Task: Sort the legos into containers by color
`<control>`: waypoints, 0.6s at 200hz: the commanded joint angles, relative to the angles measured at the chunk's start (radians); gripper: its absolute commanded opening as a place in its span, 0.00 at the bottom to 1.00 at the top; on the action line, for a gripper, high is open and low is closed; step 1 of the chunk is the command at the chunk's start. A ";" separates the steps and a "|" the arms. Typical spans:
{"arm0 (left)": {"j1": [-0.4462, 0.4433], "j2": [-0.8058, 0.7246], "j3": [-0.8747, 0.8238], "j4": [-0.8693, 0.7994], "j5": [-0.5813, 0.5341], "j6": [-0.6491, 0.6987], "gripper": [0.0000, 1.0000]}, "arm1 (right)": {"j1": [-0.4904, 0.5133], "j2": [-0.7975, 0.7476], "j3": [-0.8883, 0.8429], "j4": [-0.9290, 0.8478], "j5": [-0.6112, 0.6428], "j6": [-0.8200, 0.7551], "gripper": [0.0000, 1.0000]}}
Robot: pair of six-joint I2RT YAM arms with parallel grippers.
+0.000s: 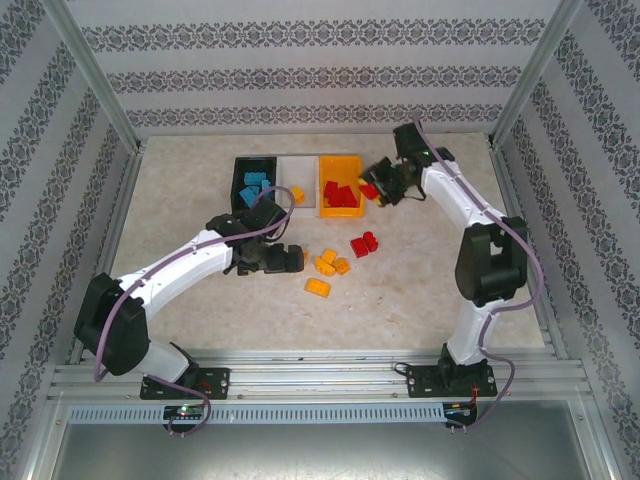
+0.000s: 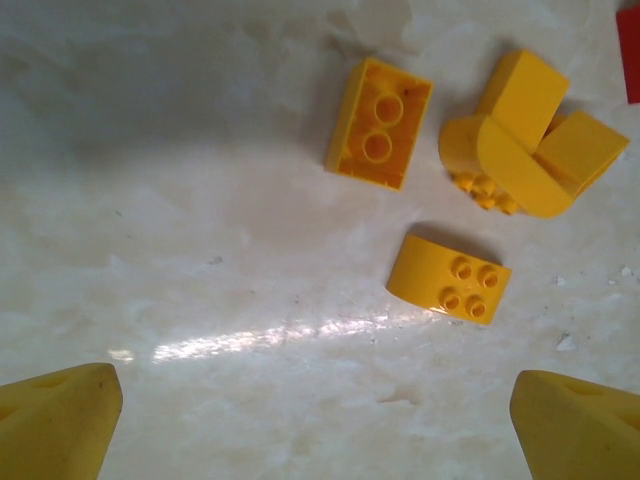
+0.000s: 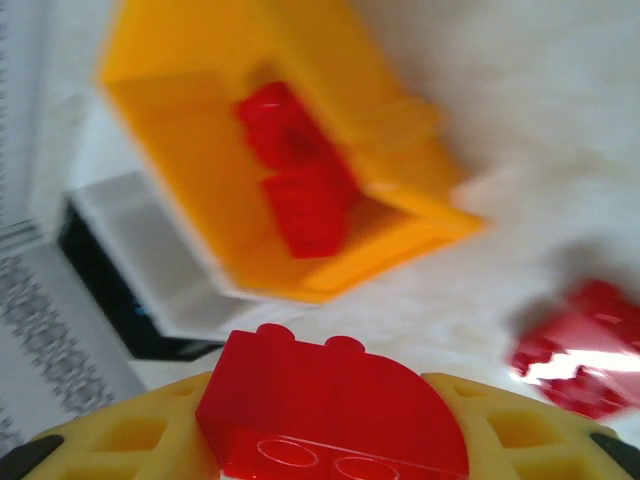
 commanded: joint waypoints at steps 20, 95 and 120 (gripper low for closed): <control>-0.009 0.008 -0.030 0.070 0.097 -0.072 1.00 | 0.037 0.219 0.254 -0.025 -0.066 -0.046 0.49; 0.003 0.169 0.107 0.006 0.055 0.032 0.98 | 0.022 0.318 0.501 -0.091 -0.111 -0.109 0.70; 0.008 0.266 0.184 -0.009 0.039 0.087 0.90 | 0.012 0.196 0.395 -0.121 -0.100 -0.191 0.71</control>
